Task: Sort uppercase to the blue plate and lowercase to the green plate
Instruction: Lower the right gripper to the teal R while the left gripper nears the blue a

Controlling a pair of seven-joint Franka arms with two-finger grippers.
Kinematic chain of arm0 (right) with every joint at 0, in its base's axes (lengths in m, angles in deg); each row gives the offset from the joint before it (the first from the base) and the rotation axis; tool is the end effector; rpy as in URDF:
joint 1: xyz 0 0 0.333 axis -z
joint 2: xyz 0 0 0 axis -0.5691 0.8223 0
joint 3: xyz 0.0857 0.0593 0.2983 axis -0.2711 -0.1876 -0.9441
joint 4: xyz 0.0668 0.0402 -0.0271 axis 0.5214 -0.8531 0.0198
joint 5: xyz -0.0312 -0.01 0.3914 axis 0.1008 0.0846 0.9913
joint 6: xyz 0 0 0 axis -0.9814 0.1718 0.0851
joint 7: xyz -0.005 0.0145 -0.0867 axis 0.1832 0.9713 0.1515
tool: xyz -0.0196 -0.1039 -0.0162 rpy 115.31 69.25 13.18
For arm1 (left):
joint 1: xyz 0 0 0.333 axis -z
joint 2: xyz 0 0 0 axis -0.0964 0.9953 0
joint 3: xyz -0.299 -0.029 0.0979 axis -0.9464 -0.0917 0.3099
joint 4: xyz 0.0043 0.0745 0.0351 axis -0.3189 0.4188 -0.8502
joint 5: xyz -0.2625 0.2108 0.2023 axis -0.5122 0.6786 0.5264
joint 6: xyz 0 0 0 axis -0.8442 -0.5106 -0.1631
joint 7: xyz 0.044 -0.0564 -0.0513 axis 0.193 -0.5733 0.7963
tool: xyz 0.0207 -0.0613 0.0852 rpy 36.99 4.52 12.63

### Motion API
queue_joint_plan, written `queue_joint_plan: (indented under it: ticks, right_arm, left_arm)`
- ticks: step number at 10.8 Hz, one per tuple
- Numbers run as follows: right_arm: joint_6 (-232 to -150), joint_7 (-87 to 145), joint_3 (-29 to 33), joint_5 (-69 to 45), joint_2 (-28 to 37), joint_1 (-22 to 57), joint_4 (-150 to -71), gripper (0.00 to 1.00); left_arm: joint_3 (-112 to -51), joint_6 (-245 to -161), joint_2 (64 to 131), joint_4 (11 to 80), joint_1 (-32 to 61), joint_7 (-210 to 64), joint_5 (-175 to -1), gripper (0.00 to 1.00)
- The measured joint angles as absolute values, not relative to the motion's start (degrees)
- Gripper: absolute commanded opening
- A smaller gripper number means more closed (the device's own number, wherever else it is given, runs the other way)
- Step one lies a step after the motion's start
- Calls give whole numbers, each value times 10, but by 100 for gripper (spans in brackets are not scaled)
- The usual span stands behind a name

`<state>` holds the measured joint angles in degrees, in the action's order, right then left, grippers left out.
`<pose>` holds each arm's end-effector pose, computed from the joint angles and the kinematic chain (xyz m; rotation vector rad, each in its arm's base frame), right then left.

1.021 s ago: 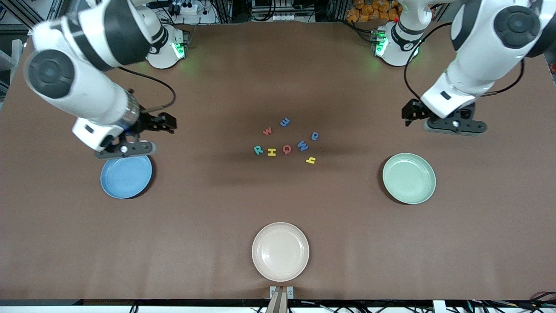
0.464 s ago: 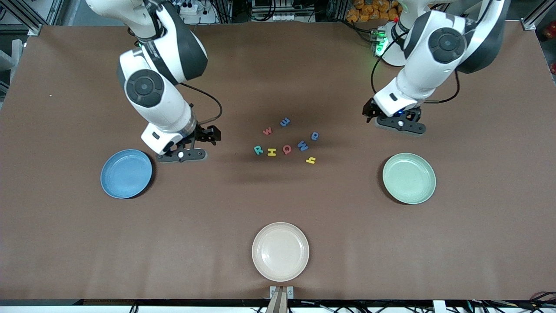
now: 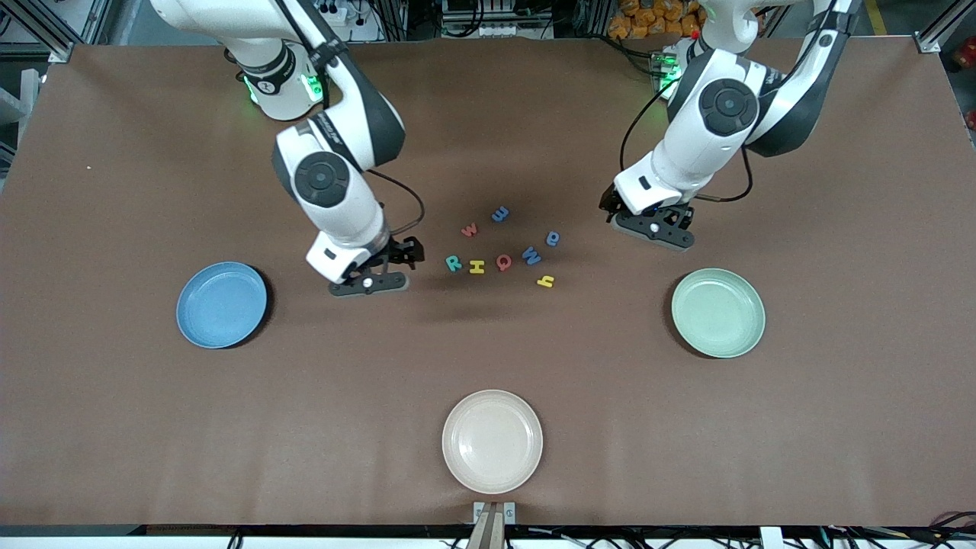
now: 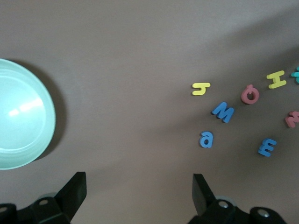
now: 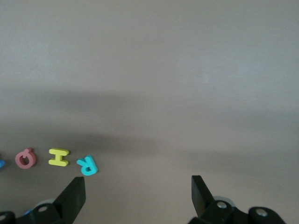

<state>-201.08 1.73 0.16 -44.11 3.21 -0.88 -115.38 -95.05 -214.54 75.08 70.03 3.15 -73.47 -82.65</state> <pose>0.5425 0.3455 0.3267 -3.0988 -0.1970 0.0417 0.4753 -0.2667 0.3762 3.0076 -0.5373 0.0020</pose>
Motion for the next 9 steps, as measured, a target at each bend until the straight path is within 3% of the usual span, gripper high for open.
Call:
queue_joint_plan:
  ticks: [5, 9]
  right_arm:
    - [-2120, 14, -17, -420, 117, -43, -1158, 100]
    - [-2129, 26, -22, -421, 139, -56, -1159, 100]
  left_arm:
    - [-952, -2184, 805, 701, 56, -742, -804, 92]
    - [-953, -2209, 840, 700, 87, -843, -779, 86]
